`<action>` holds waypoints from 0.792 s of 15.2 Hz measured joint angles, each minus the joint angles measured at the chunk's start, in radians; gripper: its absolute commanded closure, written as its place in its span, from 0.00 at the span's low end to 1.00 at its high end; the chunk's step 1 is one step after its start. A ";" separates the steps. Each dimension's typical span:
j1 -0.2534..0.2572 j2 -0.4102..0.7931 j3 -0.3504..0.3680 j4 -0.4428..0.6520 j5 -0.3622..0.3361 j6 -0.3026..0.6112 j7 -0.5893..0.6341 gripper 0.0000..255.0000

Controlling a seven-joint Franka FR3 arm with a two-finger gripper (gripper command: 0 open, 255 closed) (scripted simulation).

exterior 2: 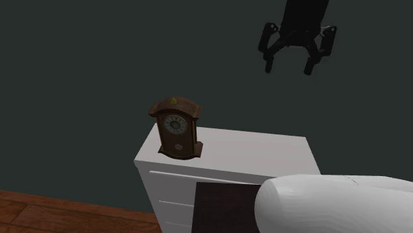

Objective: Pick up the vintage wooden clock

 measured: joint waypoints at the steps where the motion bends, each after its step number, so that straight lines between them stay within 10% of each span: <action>1: 0.000 0.000 0.000 0.000 0.000 0.000 0.000 0.00; 12: 0.055 0.132 0.218 -0.011 0.137 0.186 0.258 0.00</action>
